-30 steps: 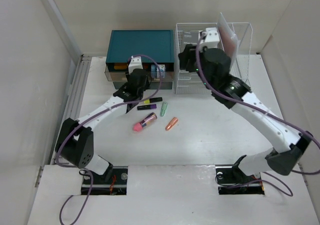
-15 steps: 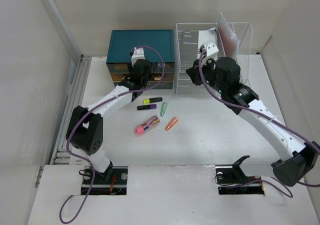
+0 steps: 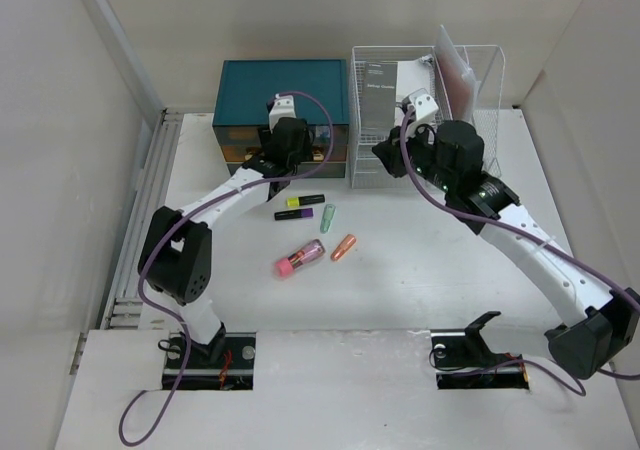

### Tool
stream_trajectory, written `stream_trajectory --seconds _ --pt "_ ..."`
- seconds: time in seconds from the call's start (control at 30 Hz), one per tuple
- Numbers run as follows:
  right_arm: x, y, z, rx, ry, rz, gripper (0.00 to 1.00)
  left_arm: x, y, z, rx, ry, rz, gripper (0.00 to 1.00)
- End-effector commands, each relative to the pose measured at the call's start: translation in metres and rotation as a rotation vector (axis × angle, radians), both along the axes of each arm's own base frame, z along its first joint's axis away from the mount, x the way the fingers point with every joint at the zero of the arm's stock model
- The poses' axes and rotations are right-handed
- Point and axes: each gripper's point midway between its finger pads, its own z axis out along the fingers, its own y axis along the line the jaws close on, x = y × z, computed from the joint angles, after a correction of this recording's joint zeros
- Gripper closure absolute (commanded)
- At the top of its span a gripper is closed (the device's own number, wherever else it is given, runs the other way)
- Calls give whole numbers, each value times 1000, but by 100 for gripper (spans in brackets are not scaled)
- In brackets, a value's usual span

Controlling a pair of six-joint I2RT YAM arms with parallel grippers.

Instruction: Organize the desk

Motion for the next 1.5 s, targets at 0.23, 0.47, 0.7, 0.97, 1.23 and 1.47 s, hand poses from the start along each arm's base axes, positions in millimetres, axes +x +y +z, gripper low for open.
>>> stream_trajectory --seconds 0.23,0.47,0.7,0.97,1.23,1.47 --pt "0 -3 15 47 -56 18 80 20 4 33 -48 -77 47 42" --pt "-13 10 11 20 -71 142 71 -15 -1 41 -67 -68 -23 33" --pt "-70 51 -26 -118 -162 675 17 -87 -7 72 -180 -90 -177 15" --pt "-89 78 -106 -388 -193 999 13 -139 42 95 -179 -207 -128 7" --pt "-85 135 -144 -561 -355 1149 13 -161 115 95 -100 -282 119 7" --pt "-77 178 -182 -644 -342 1201 11 -182 144 110 -115 -361 219 7"
